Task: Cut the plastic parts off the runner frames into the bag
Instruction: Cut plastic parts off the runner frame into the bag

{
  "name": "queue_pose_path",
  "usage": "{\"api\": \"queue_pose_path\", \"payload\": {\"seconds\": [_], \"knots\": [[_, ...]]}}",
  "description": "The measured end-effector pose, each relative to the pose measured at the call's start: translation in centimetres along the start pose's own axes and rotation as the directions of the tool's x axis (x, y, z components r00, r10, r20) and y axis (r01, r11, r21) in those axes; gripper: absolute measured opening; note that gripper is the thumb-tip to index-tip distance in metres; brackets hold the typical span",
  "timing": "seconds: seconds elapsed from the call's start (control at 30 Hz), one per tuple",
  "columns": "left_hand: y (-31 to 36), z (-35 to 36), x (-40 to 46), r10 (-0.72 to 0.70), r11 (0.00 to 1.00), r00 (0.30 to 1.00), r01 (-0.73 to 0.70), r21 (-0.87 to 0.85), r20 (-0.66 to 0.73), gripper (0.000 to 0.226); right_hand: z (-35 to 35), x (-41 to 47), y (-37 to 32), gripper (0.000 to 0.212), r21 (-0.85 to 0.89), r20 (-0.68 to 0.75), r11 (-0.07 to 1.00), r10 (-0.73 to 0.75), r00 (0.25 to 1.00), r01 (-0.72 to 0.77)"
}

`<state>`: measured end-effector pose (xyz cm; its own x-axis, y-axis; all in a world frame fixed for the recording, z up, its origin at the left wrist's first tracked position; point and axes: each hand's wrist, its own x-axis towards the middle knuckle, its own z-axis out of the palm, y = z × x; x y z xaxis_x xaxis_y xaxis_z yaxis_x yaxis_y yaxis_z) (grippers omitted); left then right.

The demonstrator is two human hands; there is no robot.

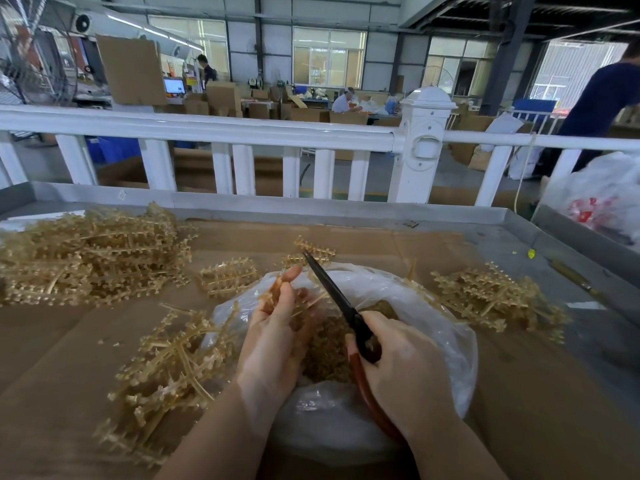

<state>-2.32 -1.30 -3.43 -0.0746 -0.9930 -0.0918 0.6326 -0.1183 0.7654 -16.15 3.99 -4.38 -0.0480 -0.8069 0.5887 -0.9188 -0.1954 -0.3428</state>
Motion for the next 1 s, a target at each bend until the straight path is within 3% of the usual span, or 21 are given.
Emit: {"api": "queue_pose_path", "payload": {"seconds": [0.13,0.23,0.37,0.53,0.77,0.9,1.0], "knots": [[0.15,-0.3,0.38,-0.042,0.998,0.998,0.044,-0.048,0.051,0.031,0.06,-0.1,0.01,0.007,-0.009,0.015,1.0,-0.005,1.0,0.005],[0.24,-0.32,0.29,-0.069,0.989,0.992,0.082,-0.122,0.105,0.054,0.16,-0.06,-0.01,0.006,-0.039,0.034,0.999,0.013,0.999,-0.012],[0.2,-0.21,0.02,-0.026,0.995,0.999,0.028,-0.091,0.023,0.028,0.2,-0.07,0.01,0.01,-0.027,0.027,1.0,0.008,1.0,-0.008],[0.18,0.06,0.06,0.023,0.998,1.0,-0.024,-0.06,-0.013,0.013,0.24,-0.09,0.09,0.018,0.001,0.028,1.0,0.003,1.0,-0.003],[-0.1,-0.44,0.08,-0.003,1.0,1.0,0.003,0.008,0.015,0.014,0.26,-0.05,-0.1,0.017,0.004,0.022,1.0,0.031,0.999,-0.031],[0.16,-0.24,-0.32,-0.014,1.0,0.986,0.014,0.003,0.166,0.02,0.29,-0.06,-0.1,0.012,-0.004,0.017,0.999,0.038,0.999,-0.038],[0.1,-0.1,-0.33,-0.036,0.999,0.992,0.035,0.006,0.123,0.015,0.32,-0.14,0.05,0.015,0.015,0.015,0.998,0.06,0.998,-0.061]]}}
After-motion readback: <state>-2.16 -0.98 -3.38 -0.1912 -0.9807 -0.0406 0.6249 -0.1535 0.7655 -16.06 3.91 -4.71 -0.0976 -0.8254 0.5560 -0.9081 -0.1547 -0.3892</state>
